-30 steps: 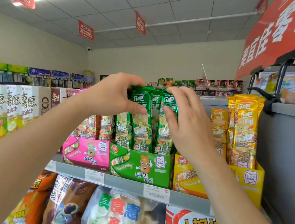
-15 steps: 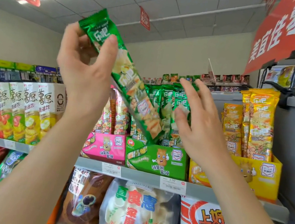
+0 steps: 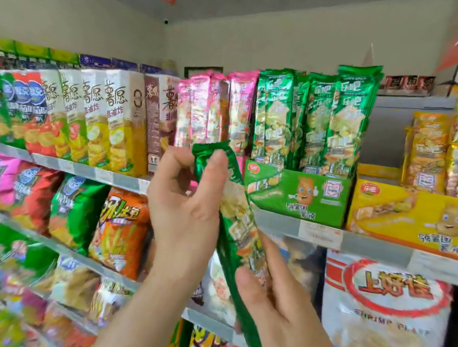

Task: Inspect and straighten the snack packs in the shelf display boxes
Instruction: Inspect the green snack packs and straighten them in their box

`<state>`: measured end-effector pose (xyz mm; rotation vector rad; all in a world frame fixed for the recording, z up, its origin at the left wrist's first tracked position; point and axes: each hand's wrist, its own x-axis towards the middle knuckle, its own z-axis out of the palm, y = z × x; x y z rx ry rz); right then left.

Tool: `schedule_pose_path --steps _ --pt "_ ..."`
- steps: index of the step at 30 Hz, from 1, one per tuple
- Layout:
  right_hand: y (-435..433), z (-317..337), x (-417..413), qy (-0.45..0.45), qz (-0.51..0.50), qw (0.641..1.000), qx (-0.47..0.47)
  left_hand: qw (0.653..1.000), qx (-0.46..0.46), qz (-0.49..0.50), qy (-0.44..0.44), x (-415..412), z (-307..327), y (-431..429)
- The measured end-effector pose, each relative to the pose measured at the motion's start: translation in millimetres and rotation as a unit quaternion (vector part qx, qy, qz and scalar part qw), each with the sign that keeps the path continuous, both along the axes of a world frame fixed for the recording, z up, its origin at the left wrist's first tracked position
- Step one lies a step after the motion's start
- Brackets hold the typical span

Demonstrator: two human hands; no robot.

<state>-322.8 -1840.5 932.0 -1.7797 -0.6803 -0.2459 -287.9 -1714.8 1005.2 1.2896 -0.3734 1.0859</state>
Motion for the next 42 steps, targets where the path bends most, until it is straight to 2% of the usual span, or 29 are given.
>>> schedule_pose_path --steps 3,6,13,20,26,28,33,35,39,42 --pt "3.4 -17.8 -2.0 -0.022 -0.058 0.998 0.013 0.993 -0.043 -0.068 0.085 0.8 -9.9 11.6" --pt "3.1 -28.8 -3.4 -0.010 -0.097 0.995 -0.037 0.977 -0.095 -0.125 0.143 1.9 -20.6 22.9" --pt "13.5 -35.8 -14.6 -0.041 -0.140 0.985 -0.094 0.963 -0.161 -0.143 0.160 -7.2 -31.4 38.7" --pt "19.4 -40.3 -20.6 -0.087 -0.128 0.985 -0.082 0.954 -0.192 -0.146 0.178 -16.2 -34.0 52.3" --pt "22.4 -34.6 -24.6 -0.112 -0.187 0.965 -0.144 0.916 -0.295 -0.210 0.175 -10.4 -36.4 69.6" --pt "23.5 -37.3 -23.2 -0.112 -0.191 0.965 -0.143 0.925 -0.261 -0.208 0.182 -9.4 -41.7 72.0" --pt "18.0 -43.6 -20.7 -0.106 -0.201 0.963 -0.146 0.947 -0.065 -0.227 0.217 -13.8 -45.2 84.6" --pt "16.2 -45.0 -19.1 -0.110 -0.202 0.960 -0.157 0.948 -0.028 -0.221 0.228 -16.0 -45.6 87.7" --pt "15.0 -50.1 -14.9 -0.117 -0.219 0.958 -0.145 0.947 -0.075 -0.218 0.225 -16.4 -50.5 87.8" --pt "13.8 -50.9 -12.3 -0.139 -0.229 0.954 -0.135 0.931 -0.145 -0.251 0.221 -15.0 -54.8 84.4"
